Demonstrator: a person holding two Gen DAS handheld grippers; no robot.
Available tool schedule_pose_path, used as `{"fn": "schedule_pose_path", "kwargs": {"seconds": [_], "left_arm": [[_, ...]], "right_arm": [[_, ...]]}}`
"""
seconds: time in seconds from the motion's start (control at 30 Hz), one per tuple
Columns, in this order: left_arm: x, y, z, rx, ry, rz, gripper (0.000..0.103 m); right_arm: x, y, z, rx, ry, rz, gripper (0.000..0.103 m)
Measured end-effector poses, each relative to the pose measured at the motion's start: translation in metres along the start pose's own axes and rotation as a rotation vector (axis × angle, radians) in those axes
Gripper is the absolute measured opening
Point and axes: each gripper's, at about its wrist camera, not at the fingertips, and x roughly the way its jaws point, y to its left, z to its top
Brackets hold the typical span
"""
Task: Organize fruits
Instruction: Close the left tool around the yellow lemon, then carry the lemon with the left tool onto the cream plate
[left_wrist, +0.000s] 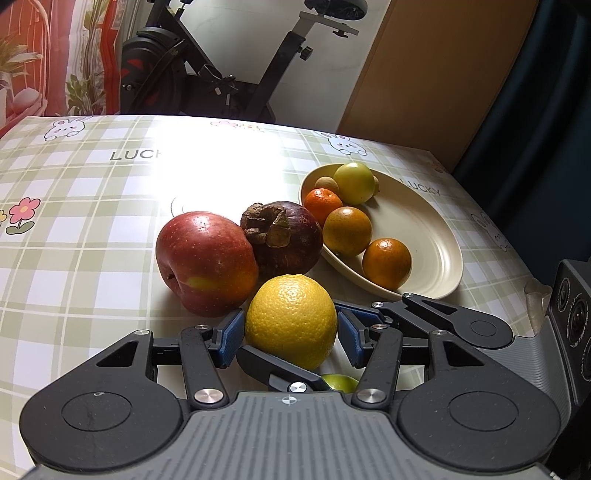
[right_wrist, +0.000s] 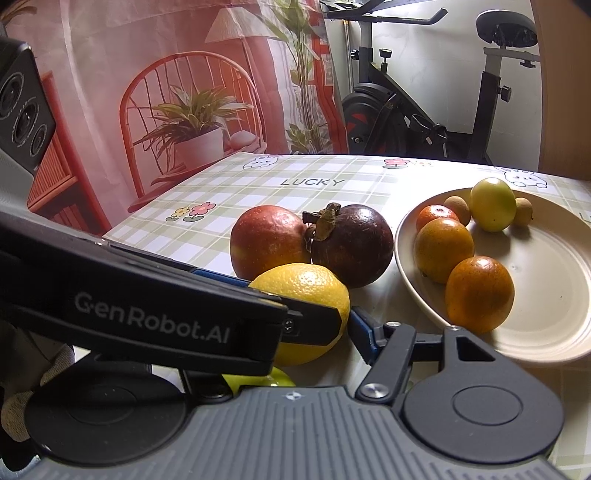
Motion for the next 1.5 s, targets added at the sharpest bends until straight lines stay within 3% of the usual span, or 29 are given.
{"fn": "schedule_pose_path", "kwargs": {"seconds": [0.6, 0.8, 1.17, 1.5], "left_arm": [[-0.010, -0.007, 0.002, 0.015, -0.027, -0.012, 0.057], [-0.019, -0.021, 0.006, 0.064, -0.059, -0.013, 0.057], [-0.032, -0.048, 0.040, 0.154, -0.117, -0.037, 0.057], [0.003, -0.090, 0.089, 0.237, -0.102, -0.085, 0.057]], "right_arm": [[-0.017, 0.000, -0.005, 0.005, -0.055, -0.011, 0.065], [-0.031, -0.001, 0.000, 0.014, -0.098, -0.026, 0.065], [-0.056, -0.016, 0.031, 0.016, -0.200, -0.065, 0.065], [-0.067, -0.074, 0.059, 0.045, -0.250, -0.141, 0.065]]}}
